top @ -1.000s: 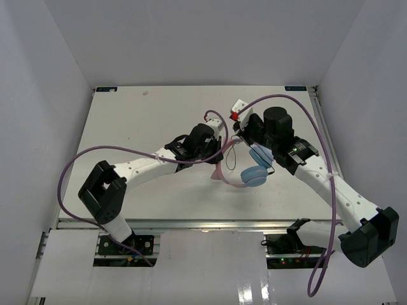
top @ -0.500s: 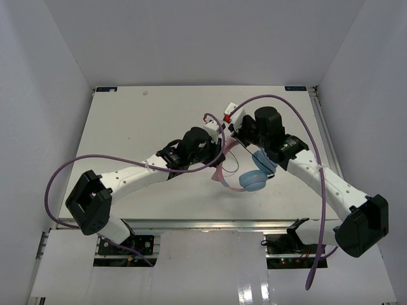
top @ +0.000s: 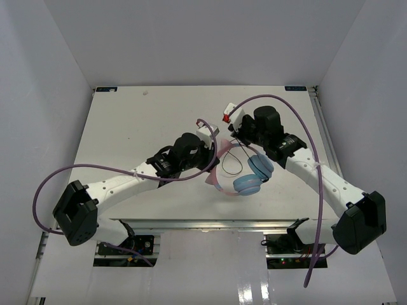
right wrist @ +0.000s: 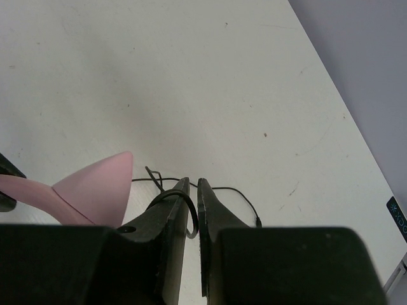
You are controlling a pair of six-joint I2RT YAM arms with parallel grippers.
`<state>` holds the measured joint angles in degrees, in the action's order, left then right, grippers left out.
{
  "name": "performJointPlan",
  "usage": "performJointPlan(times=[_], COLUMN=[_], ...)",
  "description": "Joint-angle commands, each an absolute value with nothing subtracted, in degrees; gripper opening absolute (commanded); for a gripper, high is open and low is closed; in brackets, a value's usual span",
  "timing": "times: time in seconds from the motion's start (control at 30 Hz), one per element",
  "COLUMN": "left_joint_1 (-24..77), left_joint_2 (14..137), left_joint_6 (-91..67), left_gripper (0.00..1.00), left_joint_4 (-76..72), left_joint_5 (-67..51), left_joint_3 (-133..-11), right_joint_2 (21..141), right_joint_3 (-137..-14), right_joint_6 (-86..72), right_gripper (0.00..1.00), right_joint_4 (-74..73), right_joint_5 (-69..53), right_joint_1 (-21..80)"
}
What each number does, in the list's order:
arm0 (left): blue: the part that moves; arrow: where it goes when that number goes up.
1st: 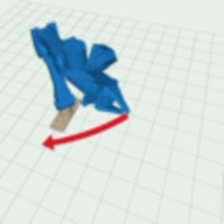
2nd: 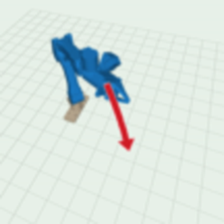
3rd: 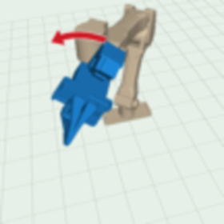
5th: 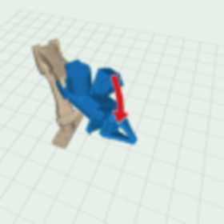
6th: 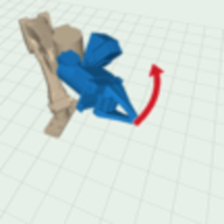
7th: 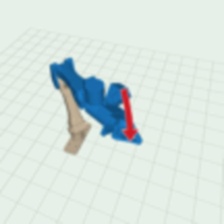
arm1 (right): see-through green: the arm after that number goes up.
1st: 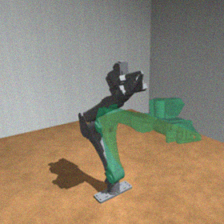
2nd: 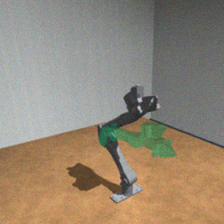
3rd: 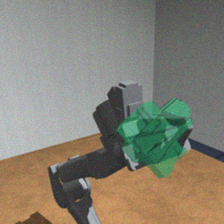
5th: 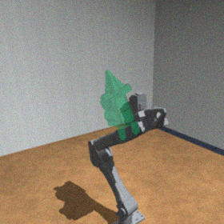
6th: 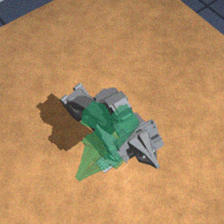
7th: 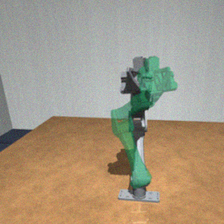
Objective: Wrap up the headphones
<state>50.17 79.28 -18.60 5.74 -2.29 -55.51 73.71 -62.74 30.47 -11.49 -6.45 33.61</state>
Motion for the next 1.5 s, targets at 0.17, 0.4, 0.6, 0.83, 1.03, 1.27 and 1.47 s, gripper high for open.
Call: performJointPlan(times=[0.17, 0.4, 0.6, 0.83, 1.03, 1.27, 1.47], left_joint_1=[52.1, 52.1, 52.1, 52.1, 52.1, 52.1, 52.1], left_joint_2=[70.4, 68.3, 66.1, 65.2, 63.8, 61.3, 61.4], left_joint_6=[-18.6, -19.1, -19.2, -19.5, -19.8, -19.9, -20.2], left_gripper=[0.00, 0.00, 0.00, 0.00, 0.00, 0.00, 0.00], left_joint_4=[1.1, 1.1, 2.5, 8.8, 14.8, 20.0, 24.6], left_joint_5=[-6.5, -6.2, -4.7, -3.5, -1.9, 0.8, 1.6], left_joint_3=[-54.1, -53.3, -52.6, -55.7, -56.7, -57.5, -61.0], right_joint_2=[75.2, 76.2, 75.6, 75.6, 75.3, 73.7, 75.2], right_joint_3=[-65.1, -66.7, -67.6, -67.0, -67.9, -65.2, -59.5], right_joint_6=[31.0, 27.4, 25.6, 24.5, 22.1, 28.4, 45.6], right_gripper=[0.19, 0.21, 0.27, 0.29, 0.62, 0.93, 0.99], right_joint_4=[-8.5, -9.7, -10.8, -11.4, -10.9, -13.9, -24.1], right_joint_5=[-11.1, -18.6, -34.3, -47.0, -40.1, -56.4, -73.4], right_joint_1=[31.2, 26.1, 20.9, 19.5, 18.0, 9.0, 8.9])
